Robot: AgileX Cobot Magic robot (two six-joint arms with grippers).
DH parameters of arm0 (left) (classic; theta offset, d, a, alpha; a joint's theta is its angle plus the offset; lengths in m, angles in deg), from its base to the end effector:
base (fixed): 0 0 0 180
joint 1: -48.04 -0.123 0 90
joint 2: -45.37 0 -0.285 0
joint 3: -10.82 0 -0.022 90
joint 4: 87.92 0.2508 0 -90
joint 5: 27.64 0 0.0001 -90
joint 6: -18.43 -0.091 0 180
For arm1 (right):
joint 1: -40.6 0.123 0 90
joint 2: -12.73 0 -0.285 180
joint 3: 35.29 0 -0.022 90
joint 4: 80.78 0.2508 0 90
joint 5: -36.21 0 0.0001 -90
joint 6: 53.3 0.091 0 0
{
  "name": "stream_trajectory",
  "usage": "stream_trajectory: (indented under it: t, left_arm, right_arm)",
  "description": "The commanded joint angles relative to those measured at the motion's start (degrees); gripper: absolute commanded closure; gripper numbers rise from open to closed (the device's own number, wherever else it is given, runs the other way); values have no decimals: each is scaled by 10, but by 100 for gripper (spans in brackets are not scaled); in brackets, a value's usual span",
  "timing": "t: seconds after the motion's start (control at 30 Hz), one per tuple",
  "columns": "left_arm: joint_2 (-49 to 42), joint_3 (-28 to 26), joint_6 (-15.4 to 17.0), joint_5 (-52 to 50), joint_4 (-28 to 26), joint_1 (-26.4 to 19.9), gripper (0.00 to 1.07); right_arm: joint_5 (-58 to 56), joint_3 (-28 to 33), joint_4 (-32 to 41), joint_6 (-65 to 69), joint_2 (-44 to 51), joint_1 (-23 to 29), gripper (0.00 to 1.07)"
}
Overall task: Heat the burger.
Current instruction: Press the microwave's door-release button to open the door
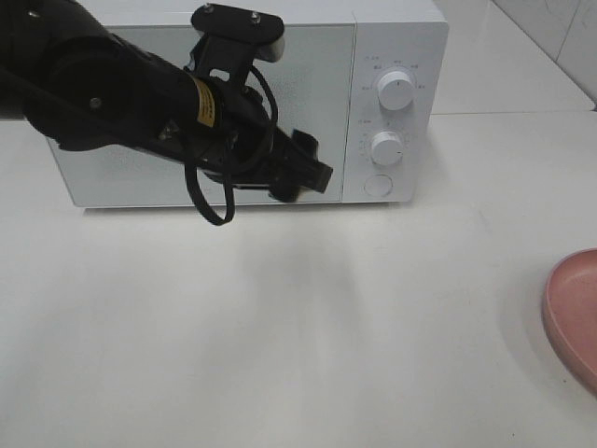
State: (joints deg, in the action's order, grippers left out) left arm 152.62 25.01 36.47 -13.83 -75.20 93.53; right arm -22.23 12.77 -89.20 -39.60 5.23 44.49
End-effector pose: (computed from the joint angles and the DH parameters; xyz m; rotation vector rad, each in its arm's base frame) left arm 0.2658 -0.2635 0.2189 0.7875 2.2510 -0.3708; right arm -0.0048 -0.0117 0.2838 0.1738 1.9738 0.0249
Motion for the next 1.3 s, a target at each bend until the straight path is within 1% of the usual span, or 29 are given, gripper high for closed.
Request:
stream_trajectory:
  t: [0.03,0.07,0.17,0.23,0.3,0.33,0.43,0.57,0.6,0.63,0.67,0.7,0.73,0.8,0.83,0.87,0.9,0.93,0.97,1.0,1.03,1.07,1.1,1.13,1.17,1.2,1.23,1.27,1.3]
  left_arm:
    - [-13,2,3,80,-6,20,6]
    - [-20,2,3,121,-10,25,7]
    - [-25,2,3,138,-14,25,7]
    - [-47,2,-1,230,-48,25,7]
    - [-53,2,-3,246,-48,25,7]
    - [-62,2,-13,272,-48,25,7]
    - [-74,2,-12,300,-49,23,7]
    - [-95,2,-12,355,-49,-6,7]
    - [-105,2,-13,379,-48,-29,7]
    - [-105,2,-13,379,-48,-29,7]
    - [-109,2,-15,392,-48,-44,7]
    - [-118,2,-18,415,-48,-75,7]
    - [-118,2,-18,415,-48,-75,7]
    - [-131,2,-27,449,-51,-127,7]
    - [-131,2,-27,449,-51,-127,7]
    - [-140,4,-38,466,-57,-169,7]
    - [-140,4,-38,466,-57,-169,7]
    - [-146,7,-45,471,-61,-191,7]
    - [-154,13,-61,478,-70,-233,7]
    - [-154,13,-61,478,-70,-233,7]
    - [-162,24,-78,480,-82,-277,7]
    - [-167,34,-89,480,-89,-300,7]
    - [-167,34,-89,480,-89,-300,7]
    - [-180,63,-105,475,-103,-346,7]
    - [-187,81,-112,473,-107,-368,7]
    - [-187,81,-112,473,-107,-368,7]
    - [-202,116,-119,468,-116,-402,7]
    - [-210,133,-119,463,-127,-415,7]
    - [-210,133,-119,463,-127,-415,7]
  right_arm:
    - [6,0,-2,-4,14,-3,31]
    - [6,0,-2,-4,14,-3,31]
    - [6,0,-2,-4,14,-3,31]
    - [6,0,-2,-4,14,-3,31]
    - [6,0,-2,-4,14,-3,31]
    - [6,0,-2,-4,14,-3,31]
    - [6,0,-2,-4,14,-3,31]
    - [6,0,-2,-4,14,-3,31]
    - [6,0,-2,-4,14,-3,31]
    - [6,0,-2,-4,14,-3,31]
    - [6,0,-2,-4,14,-3,31]
    - [6,0,-2,-4,14,-3,31]
    - [6,0,-2,-4,14,-3,31]
    - [6,0,-2,-4,14,-3,31]
    - [6,0,-2,-4,14,-3,31]
    - [6,0,-2,-4,14,-3,31]
    - [6,0,-2,-4,14,-3,31]
    - [6,0,-2,-4,14,-3,31]
    - [6,0,-2,-4,14,-3,31]
    - [6,0,-2,-4,14,-3,31]
    - [6,0,-2,-4,14,-3,31]
    - [6,0,-2,-4,14,-3,31]
    - [6,0,-2,-4,14,-3,31]
    - [6,0,-2,-4,14,-3,32]
    - [6,0,-2,-4,14,-3,32]
    - [6,0,-2,-4,14,-3,32]
    - [6,0,-2,-4,14,-3,32]
    - [6,0,-2,-4,14,-3,32]
    - [6,0,-2,-4,14,-3,32]
